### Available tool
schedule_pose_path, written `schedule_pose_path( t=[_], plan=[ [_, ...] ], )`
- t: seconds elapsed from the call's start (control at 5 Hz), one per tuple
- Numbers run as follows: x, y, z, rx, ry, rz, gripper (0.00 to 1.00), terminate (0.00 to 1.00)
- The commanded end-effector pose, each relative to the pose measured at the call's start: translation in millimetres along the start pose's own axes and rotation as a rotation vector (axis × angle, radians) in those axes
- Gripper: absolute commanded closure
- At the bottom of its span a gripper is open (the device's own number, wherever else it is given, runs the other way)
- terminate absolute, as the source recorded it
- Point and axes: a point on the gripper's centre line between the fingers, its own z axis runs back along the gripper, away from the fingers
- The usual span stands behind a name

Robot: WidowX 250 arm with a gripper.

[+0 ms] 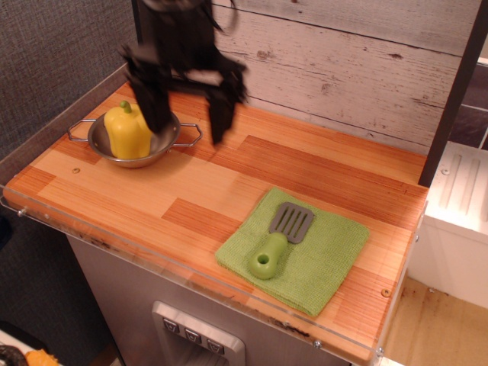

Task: Move the knife towards vegetable in pot

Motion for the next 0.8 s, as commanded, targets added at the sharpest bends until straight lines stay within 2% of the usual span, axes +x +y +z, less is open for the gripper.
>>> schedule_pose_path(
  t=[0.0,0.2,0.6],
  plan=[
    [-26,-52,-42,0.038,-0.012,-0.034,0.0,0.0],
    [-36,-67,-59,0.064,-0.001,-0.098,0.0,0.0],
    [-39,-72,-78,0.077,0.014,-0.116,0.0,0.0]
  ],
)
